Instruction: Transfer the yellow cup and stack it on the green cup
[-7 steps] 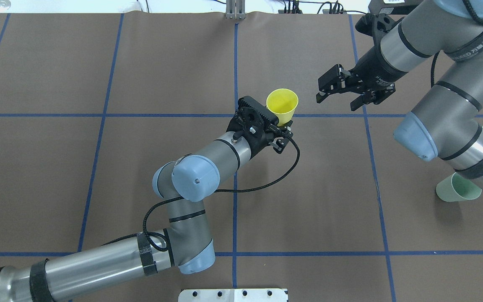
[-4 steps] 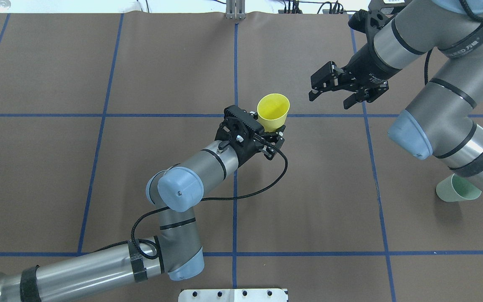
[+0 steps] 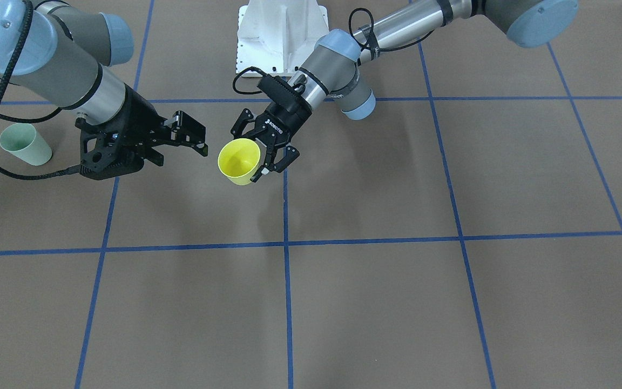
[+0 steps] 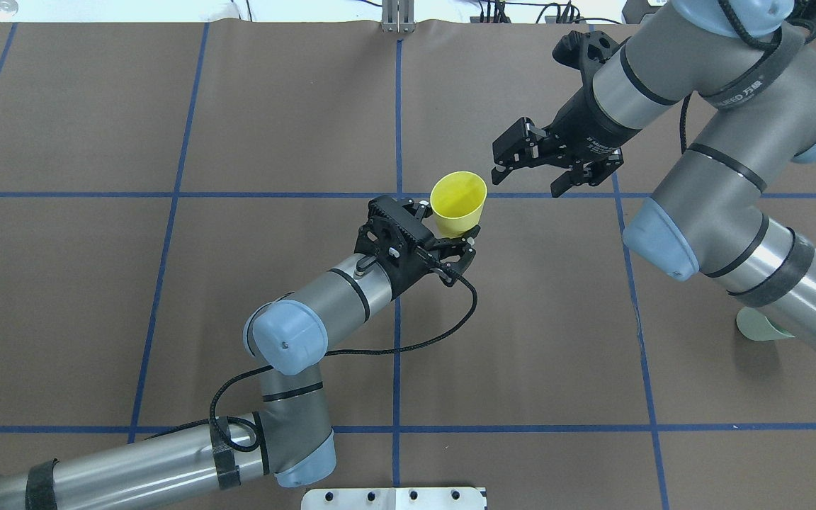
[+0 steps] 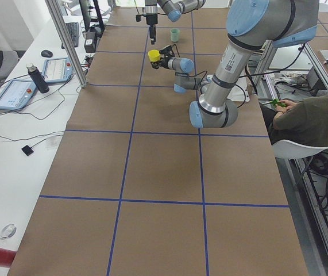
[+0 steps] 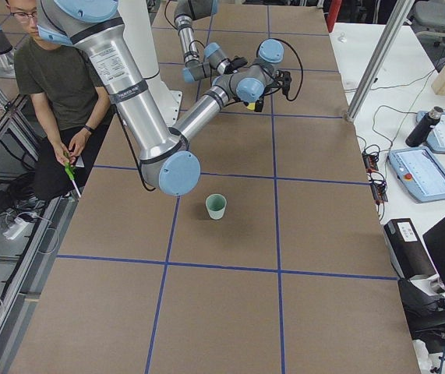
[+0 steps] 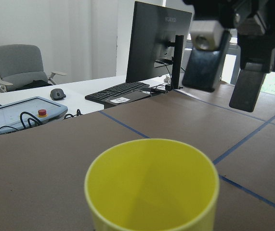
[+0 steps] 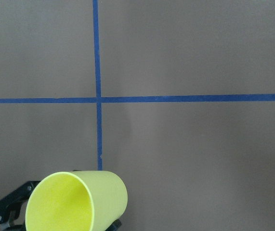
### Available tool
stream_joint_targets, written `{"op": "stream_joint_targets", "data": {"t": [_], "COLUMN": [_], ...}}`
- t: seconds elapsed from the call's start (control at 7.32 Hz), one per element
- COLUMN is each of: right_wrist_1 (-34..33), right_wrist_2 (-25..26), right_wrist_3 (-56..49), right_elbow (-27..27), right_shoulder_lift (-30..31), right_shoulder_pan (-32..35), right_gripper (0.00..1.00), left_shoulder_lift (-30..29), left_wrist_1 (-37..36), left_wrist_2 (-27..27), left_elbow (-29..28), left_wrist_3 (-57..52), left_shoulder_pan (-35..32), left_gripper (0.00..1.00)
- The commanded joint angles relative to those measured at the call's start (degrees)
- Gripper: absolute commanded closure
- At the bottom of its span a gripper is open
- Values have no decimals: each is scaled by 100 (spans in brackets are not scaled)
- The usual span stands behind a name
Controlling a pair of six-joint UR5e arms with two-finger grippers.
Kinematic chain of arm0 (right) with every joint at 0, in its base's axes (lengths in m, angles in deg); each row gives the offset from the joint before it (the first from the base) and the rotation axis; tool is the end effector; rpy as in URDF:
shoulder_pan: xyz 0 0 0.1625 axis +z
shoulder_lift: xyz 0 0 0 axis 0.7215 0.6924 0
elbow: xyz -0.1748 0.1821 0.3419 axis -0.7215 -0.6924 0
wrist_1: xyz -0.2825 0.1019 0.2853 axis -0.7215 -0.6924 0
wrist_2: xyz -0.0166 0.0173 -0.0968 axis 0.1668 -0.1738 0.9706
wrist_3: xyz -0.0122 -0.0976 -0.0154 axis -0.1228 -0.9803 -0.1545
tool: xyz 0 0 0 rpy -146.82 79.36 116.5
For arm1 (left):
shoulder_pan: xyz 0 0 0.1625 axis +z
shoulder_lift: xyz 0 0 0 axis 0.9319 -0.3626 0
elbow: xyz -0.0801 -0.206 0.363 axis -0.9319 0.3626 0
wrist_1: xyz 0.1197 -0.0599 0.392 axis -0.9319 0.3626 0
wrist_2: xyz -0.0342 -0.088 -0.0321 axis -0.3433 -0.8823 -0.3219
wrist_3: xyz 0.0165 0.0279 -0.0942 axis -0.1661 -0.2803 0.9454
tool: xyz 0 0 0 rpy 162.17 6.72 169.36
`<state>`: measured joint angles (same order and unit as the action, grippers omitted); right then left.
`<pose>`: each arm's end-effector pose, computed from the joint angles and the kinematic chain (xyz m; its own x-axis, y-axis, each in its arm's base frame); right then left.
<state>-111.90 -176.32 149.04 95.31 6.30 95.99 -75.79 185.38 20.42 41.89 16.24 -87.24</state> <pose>-0.3520 -0.5116 0.2271 0.4143 0.0216 0.9099 0.0332 0.9987 -0.0388 0.6227 -0.3908 0.1755 0.4665 0.6947 -0.5476 0.5184 0.2869 0.8056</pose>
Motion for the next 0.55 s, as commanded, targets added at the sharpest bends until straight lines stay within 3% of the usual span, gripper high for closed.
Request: {"op": "stream_joint_targets", "data": {"t": [0.0,0.27,0.41], "right_wrist_1": [-2,-2,-2], "right_wrist_2": [3,11,12], "right_wrist_3": [38,47,55], "right_elbow": [-7,-16,-25], "right_shoulder_lift": [-61,-62,-62], "right_shoulder_pan": [-86,-182,-200], "right_gripper": [1,1,1], "left_shoulder_lift": [7,33,7], "left_wrist_1": [68,130,148], "left_wrist_2": [0,262,290], "left_elbow": [21,21,12], "left_wrist_3": [-3,-212,-910], "left_shoulder_pan": [4,101,197], "left_gripper": [100,100,100]}}
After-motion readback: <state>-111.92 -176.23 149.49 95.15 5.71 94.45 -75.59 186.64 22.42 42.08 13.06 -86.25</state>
